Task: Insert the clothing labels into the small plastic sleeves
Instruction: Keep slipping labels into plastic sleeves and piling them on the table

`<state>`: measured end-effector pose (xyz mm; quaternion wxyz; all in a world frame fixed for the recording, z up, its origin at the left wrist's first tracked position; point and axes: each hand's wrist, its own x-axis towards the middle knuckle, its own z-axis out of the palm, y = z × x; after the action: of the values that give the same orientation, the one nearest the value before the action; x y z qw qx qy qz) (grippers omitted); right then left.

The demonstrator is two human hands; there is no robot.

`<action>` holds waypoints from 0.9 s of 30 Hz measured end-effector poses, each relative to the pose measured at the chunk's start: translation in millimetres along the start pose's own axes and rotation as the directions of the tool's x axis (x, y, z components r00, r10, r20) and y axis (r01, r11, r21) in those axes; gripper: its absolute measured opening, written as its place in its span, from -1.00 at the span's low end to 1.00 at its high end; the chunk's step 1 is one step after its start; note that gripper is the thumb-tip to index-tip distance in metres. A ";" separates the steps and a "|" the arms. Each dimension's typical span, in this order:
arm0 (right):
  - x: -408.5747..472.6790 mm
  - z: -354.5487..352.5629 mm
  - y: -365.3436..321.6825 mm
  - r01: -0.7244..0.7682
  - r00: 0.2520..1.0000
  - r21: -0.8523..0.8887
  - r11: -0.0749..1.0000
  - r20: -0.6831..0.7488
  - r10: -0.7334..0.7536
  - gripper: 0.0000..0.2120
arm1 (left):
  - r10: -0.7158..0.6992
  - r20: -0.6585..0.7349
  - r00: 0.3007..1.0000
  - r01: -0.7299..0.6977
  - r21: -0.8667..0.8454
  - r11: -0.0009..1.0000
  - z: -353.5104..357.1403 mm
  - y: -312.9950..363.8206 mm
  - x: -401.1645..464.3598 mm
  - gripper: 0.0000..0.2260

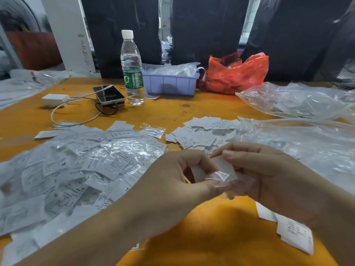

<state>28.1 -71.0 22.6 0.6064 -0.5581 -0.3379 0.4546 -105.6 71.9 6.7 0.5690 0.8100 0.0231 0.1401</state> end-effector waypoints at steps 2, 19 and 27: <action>-0.5 -3.2 -0.1 0.003 1.000 -0.028 1.000 -0.006 -0.003 -0.79 | 0.007 -0.015 1.000 -0.006 0.063 0.998 0.2 -1.1 0.2 -0.88; -5.1 -4.6 -7.2 0.241 0.962 -0.124 0.963 -0.098 -0.253 -0.58 | -0.056 -0.159 0.986 0.051 -0.032 0.998 -7.6 -2.7 2.8 -0.87; -5.1 -5.1 -11.2 0.164 0.986 -0.030 0.986 -0.025 -0.165 -0.56 | 0.008 -0.188 0.982 0.005 0.070 0.998 -8.5 0.7 1.9 -0.89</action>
<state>33.0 -77.2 33.4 0.6385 -0.5428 -0.3809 0.3907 -106.1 79.8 10.4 0.5355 0.8125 0.0810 0.2156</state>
